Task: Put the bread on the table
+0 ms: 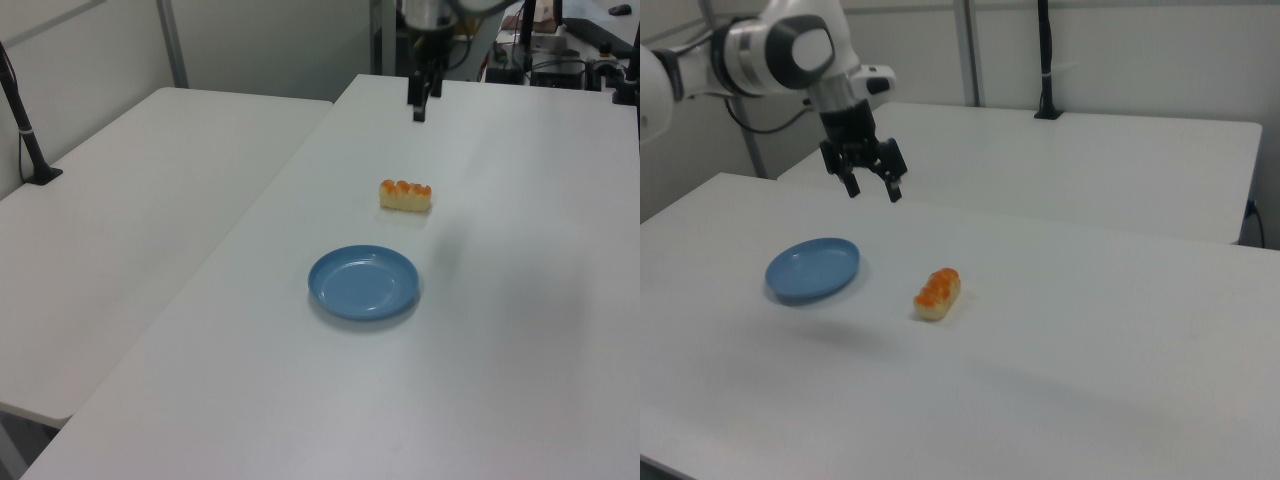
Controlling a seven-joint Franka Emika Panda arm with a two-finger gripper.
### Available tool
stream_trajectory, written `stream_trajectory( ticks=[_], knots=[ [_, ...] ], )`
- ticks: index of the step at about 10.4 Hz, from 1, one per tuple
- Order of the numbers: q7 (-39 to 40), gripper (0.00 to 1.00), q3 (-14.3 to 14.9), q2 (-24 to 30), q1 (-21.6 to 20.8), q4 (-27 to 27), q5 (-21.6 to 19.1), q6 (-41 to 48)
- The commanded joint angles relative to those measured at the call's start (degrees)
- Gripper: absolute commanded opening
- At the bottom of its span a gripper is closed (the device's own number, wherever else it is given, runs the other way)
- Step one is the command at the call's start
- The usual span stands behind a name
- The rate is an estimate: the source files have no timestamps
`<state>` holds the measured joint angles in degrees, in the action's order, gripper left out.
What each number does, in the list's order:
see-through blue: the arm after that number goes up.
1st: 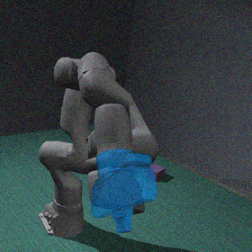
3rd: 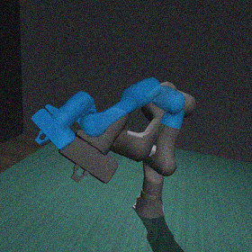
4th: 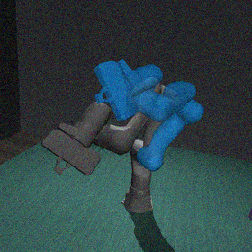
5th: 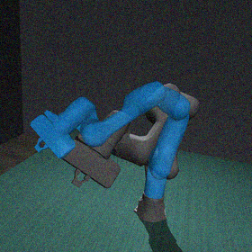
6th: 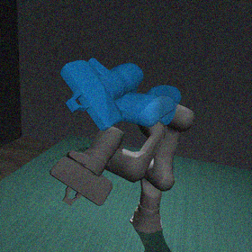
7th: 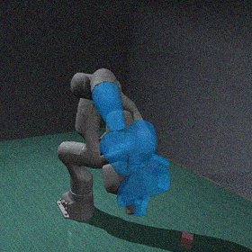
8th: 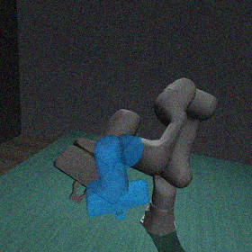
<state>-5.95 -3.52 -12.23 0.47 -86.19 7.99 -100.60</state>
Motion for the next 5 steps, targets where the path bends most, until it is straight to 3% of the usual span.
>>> stream_trajectory(
  ticks=[1,5],
  knots=[
    [-1.4,1.0,3.2,6.1,-3.3,-2.3,-0.3,5.9],
    [-2.4,1.0,3.3,6.8,-2.6,-2.2,-1.4,7.3]
  ],
)
